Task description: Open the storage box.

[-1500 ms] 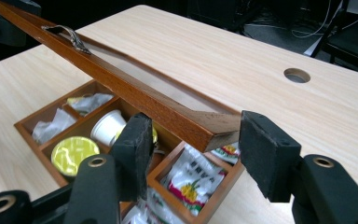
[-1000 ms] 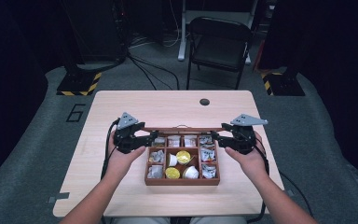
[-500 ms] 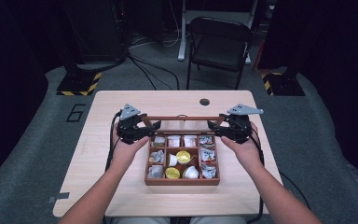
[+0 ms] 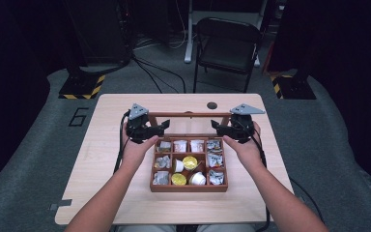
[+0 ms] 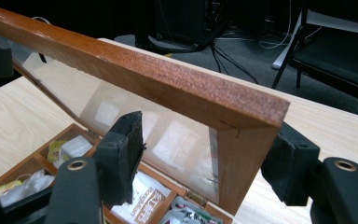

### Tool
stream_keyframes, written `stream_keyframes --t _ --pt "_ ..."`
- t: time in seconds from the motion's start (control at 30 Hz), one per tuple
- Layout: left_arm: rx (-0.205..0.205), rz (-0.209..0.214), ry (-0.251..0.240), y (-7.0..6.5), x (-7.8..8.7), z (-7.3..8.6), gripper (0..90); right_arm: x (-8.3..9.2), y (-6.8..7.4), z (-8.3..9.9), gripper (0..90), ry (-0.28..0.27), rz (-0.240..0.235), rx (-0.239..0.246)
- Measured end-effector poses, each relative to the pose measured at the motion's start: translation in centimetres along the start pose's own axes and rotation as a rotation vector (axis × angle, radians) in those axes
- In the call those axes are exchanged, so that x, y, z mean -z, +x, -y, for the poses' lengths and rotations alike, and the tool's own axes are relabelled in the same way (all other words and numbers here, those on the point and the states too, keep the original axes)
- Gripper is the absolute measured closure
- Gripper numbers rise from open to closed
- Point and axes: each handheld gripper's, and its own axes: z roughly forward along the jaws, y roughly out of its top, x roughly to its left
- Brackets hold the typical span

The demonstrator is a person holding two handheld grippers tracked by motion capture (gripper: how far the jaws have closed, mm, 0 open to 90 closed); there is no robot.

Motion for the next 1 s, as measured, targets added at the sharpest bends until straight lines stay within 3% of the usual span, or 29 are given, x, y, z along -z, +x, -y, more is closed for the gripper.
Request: stream_keyframes --t 0.53,1.0 --pt "0.038 -0.005 -0.008 0.8 -2.1 0.6 26.6 -1.6 -0.5 0.2 33.1 -0.026 0.026 0.005" --pt "0.058 0.006 0.022 1.6 -3.4 1.4 26.2 -3.6 -1.5 2.0 32.8 0.034 0.016 -0.037"
